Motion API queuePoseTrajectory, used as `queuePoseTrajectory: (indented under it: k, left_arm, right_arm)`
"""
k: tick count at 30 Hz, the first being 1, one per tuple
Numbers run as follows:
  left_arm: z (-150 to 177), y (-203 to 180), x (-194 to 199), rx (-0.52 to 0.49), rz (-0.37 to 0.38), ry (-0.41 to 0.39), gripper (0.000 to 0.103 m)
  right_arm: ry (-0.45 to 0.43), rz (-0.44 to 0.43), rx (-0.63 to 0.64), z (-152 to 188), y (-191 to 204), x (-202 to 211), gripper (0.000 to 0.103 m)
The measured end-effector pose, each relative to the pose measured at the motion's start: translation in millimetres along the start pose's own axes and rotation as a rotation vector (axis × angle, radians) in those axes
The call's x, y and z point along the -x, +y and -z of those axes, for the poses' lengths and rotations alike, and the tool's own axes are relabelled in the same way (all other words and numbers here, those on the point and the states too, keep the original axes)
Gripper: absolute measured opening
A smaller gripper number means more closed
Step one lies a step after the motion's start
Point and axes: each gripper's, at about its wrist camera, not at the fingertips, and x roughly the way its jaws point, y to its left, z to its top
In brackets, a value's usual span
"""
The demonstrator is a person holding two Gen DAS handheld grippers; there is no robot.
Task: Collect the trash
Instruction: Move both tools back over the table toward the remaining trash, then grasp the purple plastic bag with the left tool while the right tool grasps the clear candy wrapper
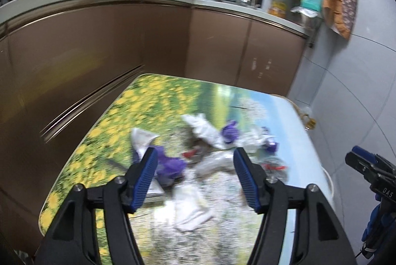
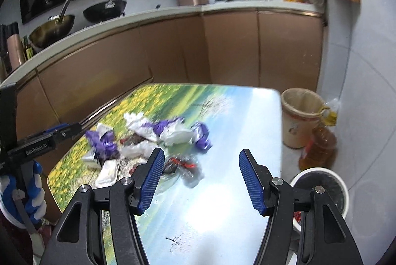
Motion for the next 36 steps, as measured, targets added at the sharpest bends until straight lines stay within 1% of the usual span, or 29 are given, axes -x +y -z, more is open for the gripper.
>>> queuePoseTrajectory:
  k: [2,6,13,17,20,26,31,34,36]
  left_arm:
    - [2,10,-4,0.018,-0.014,0.008,0.067]
    - [5,25,-25,0.045,-0.044,0.045,0.067]
    - [9,30,-62,0.059,-0.061,0.097,0.067]
    - [11,30,-76,0.059,-0.061,0.115,0.066]
    - [12,28,-81,0.061,-0.061,0.126,0.06]
    - [15,28,-89,0.068,-0.059,0.15,0.051]
    - [18,23,-92,0.066,-0.046,0.162,0.043]
    - [20,20,-93,0.06,-0.041,0.165,0.038]
    - [22,18,-94,0.057,-0.033,0.17,0.032]
  right_arm:
    - [0.022,-0.019,0.002,2,2,-12,0.062]
    - [0.07,-0.055,0.009,5,5,-42,0.062]
    - [0.129,-0.108,0.02,9,6,-81,0.062]
    - [0.155,-0.136,0.024,8,7,-102,0.062]
    - [0.165,-0.159,0.03,5,10,-116,0.062]
    - [0.19,-0.197,0.035,3,14,-141,0.062]
    - [0.221,-0.216,0.026,7,13,-154,0.061]
    - [0.237,-0.209,0.033,9,13,-158,0.051]
    - [0.248,-0.199,0.043,12,13,-159,0.041]
